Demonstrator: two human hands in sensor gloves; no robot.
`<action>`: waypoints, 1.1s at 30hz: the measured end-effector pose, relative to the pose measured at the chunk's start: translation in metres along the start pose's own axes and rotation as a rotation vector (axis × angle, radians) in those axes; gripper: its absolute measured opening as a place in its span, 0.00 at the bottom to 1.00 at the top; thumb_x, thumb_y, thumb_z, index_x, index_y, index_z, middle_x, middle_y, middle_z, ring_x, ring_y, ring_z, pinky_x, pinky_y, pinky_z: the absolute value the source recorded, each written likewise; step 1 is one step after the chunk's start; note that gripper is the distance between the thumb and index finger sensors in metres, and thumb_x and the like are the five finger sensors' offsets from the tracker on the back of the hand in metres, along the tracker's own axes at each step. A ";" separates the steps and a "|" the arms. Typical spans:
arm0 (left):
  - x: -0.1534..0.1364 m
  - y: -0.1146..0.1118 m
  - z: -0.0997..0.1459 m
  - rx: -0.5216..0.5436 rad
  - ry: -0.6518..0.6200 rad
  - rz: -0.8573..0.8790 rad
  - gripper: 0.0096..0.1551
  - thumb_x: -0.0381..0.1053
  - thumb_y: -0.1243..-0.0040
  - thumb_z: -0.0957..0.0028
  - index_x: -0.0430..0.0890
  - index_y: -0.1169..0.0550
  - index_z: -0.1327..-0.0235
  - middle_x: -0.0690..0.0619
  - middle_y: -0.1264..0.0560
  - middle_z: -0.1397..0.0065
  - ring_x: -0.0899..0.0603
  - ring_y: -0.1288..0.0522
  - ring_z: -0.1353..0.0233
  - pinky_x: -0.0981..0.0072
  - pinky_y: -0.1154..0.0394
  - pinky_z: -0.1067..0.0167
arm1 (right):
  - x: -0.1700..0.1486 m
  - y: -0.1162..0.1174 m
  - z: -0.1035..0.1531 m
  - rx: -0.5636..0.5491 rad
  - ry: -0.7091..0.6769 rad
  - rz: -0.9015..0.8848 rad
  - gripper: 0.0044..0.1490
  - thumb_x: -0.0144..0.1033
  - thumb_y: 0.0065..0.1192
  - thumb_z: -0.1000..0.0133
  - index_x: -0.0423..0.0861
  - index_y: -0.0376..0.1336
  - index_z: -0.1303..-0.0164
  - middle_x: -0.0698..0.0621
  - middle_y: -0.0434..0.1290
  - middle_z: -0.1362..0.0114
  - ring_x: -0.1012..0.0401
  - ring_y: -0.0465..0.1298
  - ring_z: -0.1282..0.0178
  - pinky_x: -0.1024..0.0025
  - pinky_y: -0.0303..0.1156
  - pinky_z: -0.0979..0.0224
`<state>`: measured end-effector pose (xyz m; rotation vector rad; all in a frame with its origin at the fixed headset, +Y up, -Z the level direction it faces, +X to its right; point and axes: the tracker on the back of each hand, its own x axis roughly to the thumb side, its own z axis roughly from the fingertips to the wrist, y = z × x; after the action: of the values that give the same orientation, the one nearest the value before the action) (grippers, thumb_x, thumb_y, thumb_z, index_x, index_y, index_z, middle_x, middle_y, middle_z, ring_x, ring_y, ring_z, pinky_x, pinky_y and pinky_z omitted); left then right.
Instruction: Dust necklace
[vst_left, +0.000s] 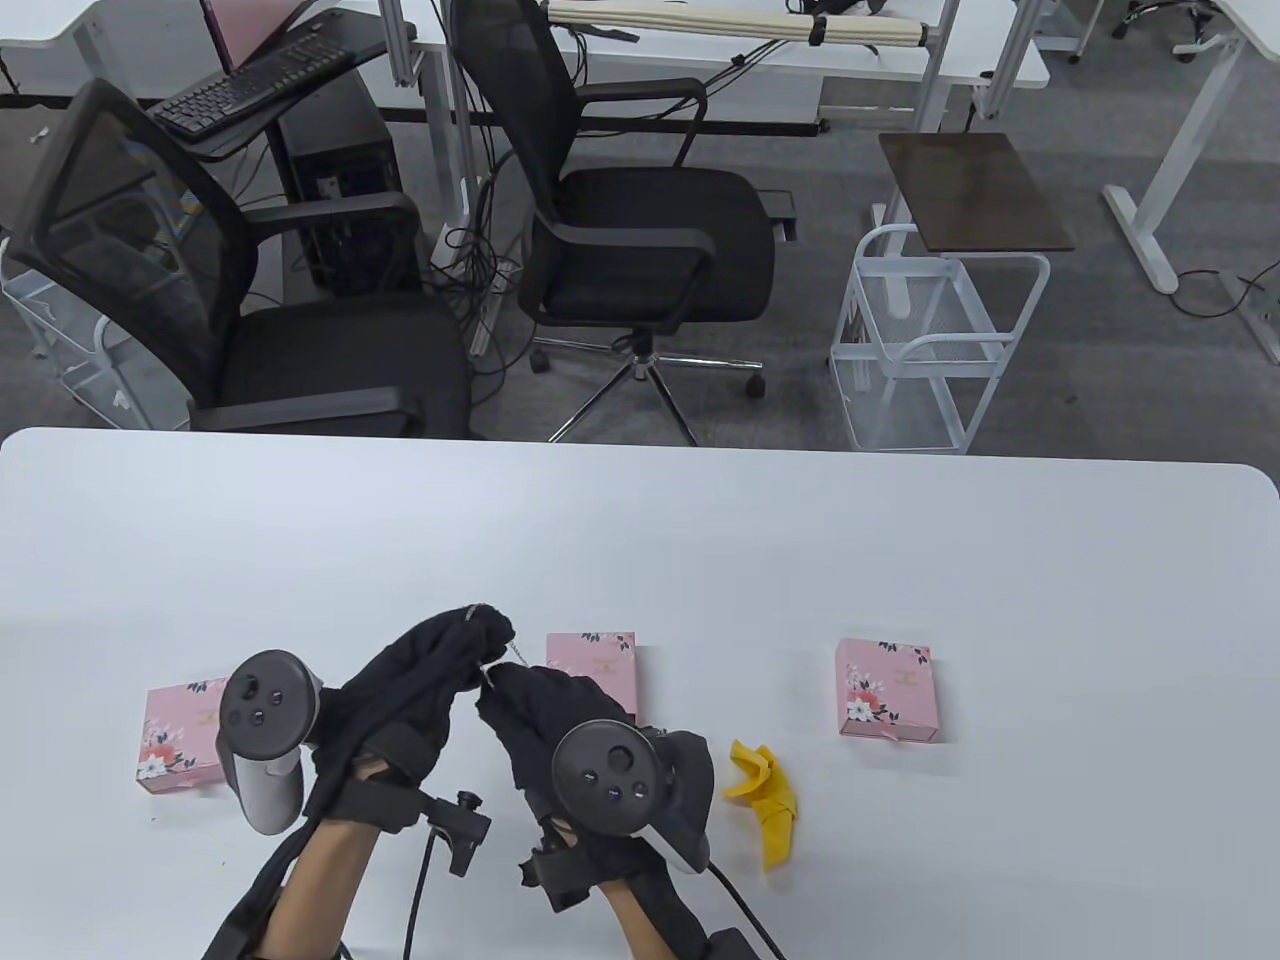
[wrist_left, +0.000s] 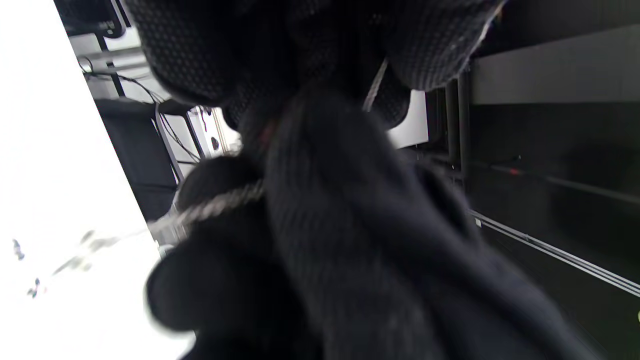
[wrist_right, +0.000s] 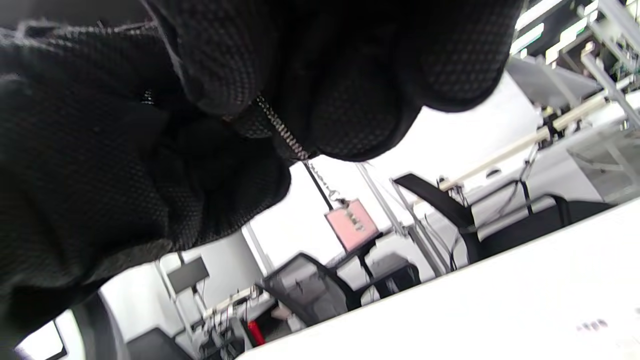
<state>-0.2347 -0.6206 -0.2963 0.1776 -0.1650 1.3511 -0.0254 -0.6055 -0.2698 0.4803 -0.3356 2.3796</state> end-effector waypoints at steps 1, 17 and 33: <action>0.000 0.004 -0.001 0.006 0.000 -0.001 0.20 0.58 0.40 0.35 0.52 0.17 0.38 0.50 0.14 0.36 0.42 0.18 0.36 0.48 0.20 0.41 | -0.001 0.001 -0.001 0.039 0.003 -0.007 0.21 0.38 0.66 0.36 0.42 0.72 0.36 0.39 0.80 0.39 0.47 0.82 0.49 0.52 0.77 0.42; 0.014 0.050 0.006 0.224 -0.080 -0.176 0.21 0.57 0.37 0.38 0.48 0.16 0.39 0.50 0.10 0.44 0.45 0.14 0.44 0.52 0.17 0.49 | -0.009 0.049 -0.008 0.336 0.042 -0.024 0.21 0.38 0.66 0.36 0.42 0.71 0.36 0.39 0.80 0.39 0.47 0.81 0.49 0.52 0.77 0.41; 0.025 0.056 0.013 0.316 -0.148 -0.263 0.19 0.57 0.33 0.40 0.51 0.14 0.41 0.52 0.10 0.44 0.47 0.14 0.44 0.54 0.17 0.49 | -0.016 0.068 -0.007 0.396 0.065 -0.009 0.21 0.38 0.66 0.35 0.42 0.71 0.36 0.39 0.80 0.39 0.47 0.82 0.49 0.52 0.77 0.42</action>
<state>-0.2843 -0.5879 -0.2762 0.5480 -0.0482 1.0954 -0.0618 -0.6623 -0.2907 0.5782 0.1733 2.4505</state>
